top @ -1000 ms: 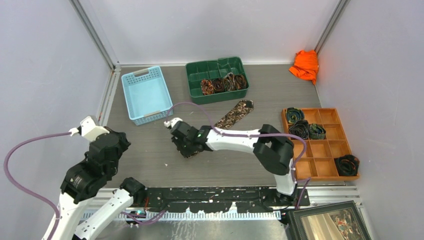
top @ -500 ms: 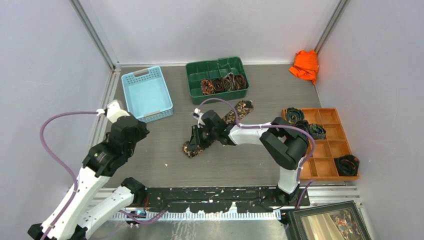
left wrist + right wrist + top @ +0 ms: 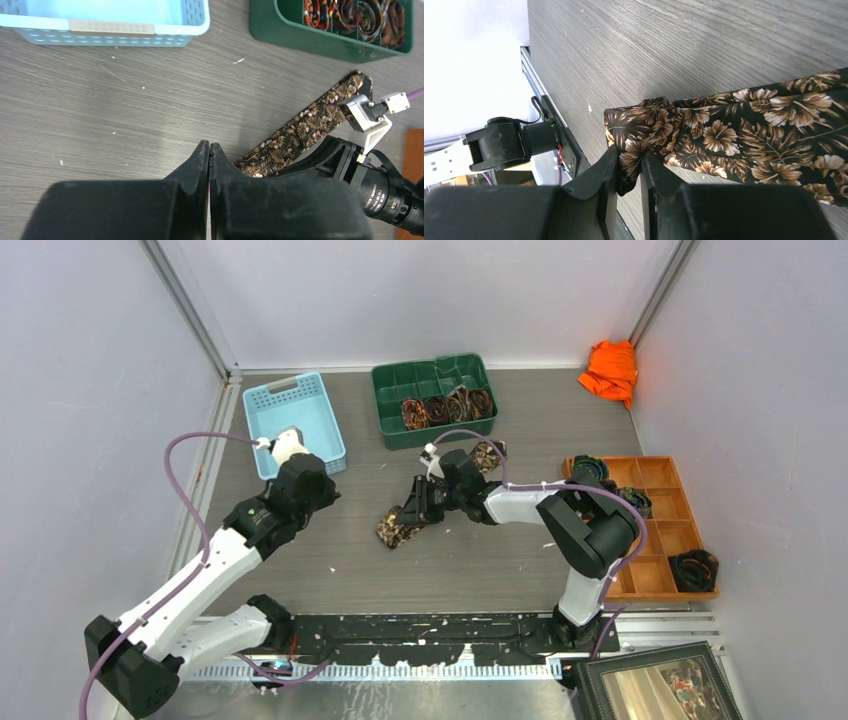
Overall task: Roll the ties
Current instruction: Roll the tie at the center of the board.
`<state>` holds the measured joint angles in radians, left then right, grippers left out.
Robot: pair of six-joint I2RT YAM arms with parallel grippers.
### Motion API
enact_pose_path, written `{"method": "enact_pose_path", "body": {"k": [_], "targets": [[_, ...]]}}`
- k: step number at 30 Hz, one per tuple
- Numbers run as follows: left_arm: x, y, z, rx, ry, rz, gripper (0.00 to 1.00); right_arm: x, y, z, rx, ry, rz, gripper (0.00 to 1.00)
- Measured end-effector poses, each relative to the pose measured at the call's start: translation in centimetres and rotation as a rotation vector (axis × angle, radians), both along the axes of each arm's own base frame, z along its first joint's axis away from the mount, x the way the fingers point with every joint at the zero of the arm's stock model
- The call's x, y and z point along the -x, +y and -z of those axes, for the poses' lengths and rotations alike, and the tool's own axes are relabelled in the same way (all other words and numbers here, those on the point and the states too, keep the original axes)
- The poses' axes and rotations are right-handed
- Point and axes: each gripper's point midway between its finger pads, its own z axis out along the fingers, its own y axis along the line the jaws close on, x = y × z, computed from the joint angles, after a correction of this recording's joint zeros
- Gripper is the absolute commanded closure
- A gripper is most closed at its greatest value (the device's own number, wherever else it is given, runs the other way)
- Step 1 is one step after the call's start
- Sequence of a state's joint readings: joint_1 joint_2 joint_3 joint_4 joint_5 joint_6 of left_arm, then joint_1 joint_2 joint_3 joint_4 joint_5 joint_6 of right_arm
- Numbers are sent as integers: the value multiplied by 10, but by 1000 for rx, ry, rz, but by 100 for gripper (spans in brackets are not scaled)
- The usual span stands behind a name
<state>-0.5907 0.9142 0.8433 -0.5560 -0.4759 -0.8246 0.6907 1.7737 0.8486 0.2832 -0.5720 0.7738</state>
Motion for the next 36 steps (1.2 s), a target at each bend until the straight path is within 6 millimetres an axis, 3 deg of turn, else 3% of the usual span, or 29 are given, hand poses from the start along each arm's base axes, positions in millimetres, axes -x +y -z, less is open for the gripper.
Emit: {"method": "enact_pose_path", "body": {"k": [11, 26, 33, 36], "targets": [[-16, -37, 41, -51, 74, 75, 100, 1, -2, 16, -30, 61, -26, 75], [-25, -47, 50, -56, 75, 92, 100, 15, 12, -17, -280, 207, -40, 75], [-26, -51, 56, -61, 92, 103, 100, 21, 11, 22, -295, 344, -7, 75], [-26, -52, 59, -64, 99, 106, 100, 23, 9, 26, -289, 358, 1, 75]]}}
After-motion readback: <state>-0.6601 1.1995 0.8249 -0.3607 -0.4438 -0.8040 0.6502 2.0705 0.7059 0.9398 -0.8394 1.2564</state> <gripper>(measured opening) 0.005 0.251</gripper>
